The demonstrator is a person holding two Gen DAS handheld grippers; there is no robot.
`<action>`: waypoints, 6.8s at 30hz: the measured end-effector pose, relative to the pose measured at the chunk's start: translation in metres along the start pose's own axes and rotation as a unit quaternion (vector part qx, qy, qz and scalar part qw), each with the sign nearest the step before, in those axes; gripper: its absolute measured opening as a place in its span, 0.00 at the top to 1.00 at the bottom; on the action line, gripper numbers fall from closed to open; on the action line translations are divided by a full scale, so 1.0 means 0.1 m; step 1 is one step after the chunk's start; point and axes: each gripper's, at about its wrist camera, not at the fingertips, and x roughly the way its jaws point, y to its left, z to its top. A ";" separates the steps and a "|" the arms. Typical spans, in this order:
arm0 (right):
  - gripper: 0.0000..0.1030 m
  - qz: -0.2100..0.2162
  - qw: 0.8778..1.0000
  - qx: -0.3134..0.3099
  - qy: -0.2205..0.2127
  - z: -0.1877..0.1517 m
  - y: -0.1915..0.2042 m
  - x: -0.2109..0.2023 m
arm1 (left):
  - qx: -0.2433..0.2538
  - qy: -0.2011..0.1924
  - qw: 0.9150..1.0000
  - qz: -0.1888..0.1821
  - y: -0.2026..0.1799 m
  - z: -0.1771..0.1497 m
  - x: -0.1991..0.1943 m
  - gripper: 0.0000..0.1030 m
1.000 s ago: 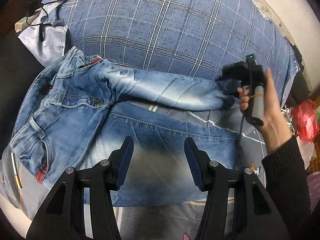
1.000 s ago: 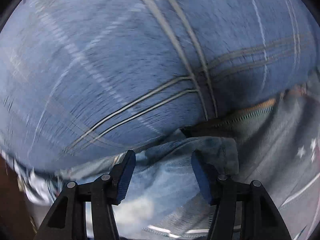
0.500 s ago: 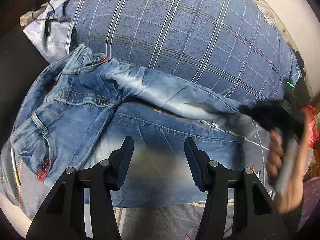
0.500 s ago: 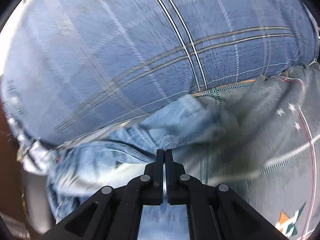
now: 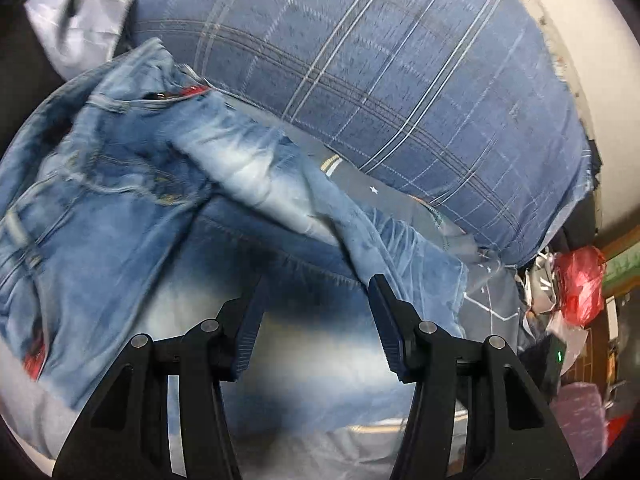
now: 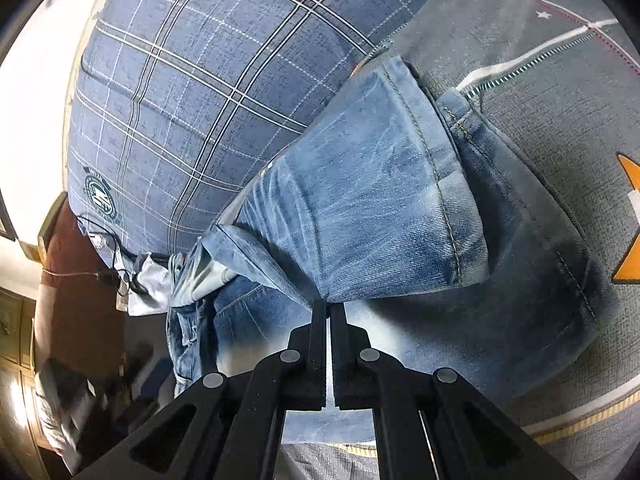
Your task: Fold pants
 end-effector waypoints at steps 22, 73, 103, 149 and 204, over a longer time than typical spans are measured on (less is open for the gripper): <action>0.99 0.025 0.999 0.026 0.030 0.06 -0.04 0.01 | 0.036 0.056 0.952 0.299 -0.35 1.20 1.38 0.94; 0.53 -0.047 0.998 0.042 -0.009 0.14 -0.45 -0.28 | -0.237 -0.029 0.971 -0.005 1.19 -0.47 -0.28 0.87; 0.85 -0.162 0.985 -0.053 -0.015 0.09 -0.37 -0.66 | -0.133 -0.018 0.990 0.043 0.95 -1.10 -0.47 0.87; 0.92 -0.122 0.981 -0.151 0.008 0.89 -0.18 -0.12 | 0.018 -0.013 0.999 -0.038 -0.22 -0.83 -0.13 0.80; 0.55 0.129 0.987 0.097 0.009 0.66 -0.88 -0.65 | 0.328 -0.013 0.941 -0.084 -1.96 -1.69 0.61 0.91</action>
